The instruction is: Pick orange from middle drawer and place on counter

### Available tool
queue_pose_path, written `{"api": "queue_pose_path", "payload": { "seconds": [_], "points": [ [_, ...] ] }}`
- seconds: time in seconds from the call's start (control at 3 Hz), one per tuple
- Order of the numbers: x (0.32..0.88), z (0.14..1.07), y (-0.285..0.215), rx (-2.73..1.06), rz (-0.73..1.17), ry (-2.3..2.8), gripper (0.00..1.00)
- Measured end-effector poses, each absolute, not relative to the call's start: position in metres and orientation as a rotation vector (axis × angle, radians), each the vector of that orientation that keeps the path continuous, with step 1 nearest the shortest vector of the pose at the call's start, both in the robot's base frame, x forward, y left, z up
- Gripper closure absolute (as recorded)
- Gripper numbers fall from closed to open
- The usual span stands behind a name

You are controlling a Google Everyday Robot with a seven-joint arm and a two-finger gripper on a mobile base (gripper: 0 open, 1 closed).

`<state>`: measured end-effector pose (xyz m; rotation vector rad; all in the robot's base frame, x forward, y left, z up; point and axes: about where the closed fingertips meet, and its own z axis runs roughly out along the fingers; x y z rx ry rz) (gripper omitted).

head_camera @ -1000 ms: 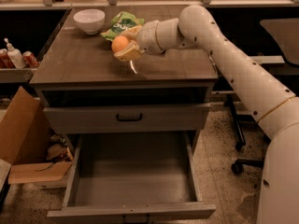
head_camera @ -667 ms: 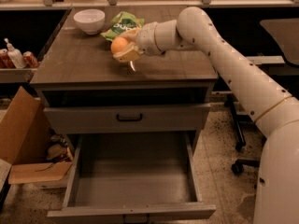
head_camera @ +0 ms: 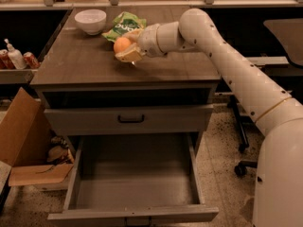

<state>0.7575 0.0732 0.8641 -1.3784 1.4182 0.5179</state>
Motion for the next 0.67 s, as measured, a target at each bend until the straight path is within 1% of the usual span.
{"api": "queue_pose_path", "payload": {
  "seconds": [0.33, 0.67],
  "points": [
    [0.7587, 0.8628, 0.0716, -1.372, 0.524, 1.423, 0.00],
    [0.7561, 0.8659, 0.0670, -1.366, 0.515, 1.419, 0.00]
  ]
}}
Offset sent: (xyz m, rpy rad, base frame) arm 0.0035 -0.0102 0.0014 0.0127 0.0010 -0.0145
